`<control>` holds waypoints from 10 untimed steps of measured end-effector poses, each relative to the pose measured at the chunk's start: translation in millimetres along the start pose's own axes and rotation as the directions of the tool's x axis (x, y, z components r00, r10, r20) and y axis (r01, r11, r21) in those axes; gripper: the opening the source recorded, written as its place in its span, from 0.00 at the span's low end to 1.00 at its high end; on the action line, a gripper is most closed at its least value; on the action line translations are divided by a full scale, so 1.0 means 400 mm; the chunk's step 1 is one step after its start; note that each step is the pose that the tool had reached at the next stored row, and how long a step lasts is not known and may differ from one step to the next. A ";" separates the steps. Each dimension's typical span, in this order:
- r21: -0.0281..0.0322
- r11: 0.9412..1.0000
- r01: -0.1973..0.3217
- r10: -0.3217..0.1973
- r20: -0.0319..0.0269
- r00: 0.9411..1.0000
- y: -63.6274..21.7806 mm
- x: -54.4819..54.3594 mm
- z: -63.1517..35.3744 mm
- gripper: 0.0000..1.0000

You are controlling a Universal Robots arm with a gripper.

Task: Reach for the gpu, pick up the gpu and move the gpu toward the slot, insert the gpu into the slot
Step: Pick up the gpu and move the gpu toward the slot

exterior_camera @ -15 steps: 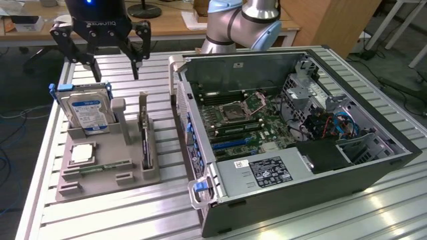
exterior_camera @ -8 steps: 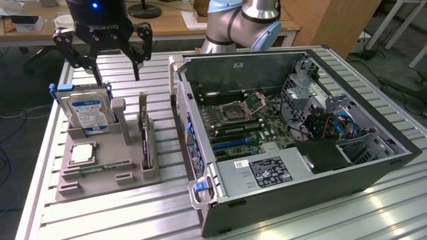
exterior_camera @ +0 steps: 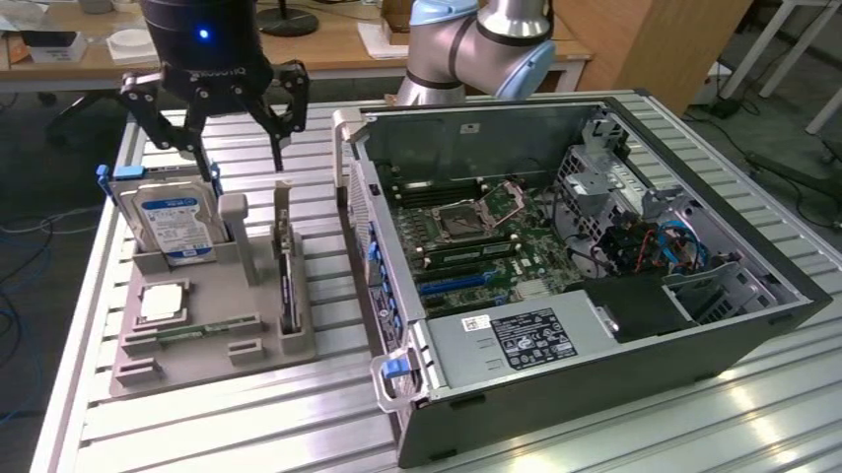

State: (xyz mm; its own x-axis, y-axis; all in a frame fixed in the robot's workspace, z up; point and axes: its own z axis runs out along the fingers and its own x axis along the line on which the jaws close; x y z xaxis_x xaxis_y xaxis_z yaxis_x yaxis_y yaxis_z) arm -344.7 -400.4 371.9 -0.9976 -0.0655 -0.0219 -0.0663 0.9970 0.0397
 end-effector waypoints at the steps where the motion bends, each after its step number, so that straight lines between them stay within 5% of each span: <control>1: 0.000 1.000 0.001 -0.001 0.000 1.000 -0.004 -0.001 0.004 0.71; 5: 0.009 1.000 0.001 -0.001 -0.001 1.000 -0.011 -0.014 0.011 0.71; 10: 0.009 1.000 -0.005 0.005 -0.001 1.000 -0.024 -0.020 0.021 0.71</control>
State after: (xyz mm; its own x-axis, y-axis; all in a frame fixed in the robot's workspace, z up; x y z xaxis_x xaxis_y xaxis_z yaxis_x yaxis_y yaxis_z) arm -335.8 -409.0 363.5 -0.9979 -0.0605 -0.0212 -0.0611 0.9977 0.0310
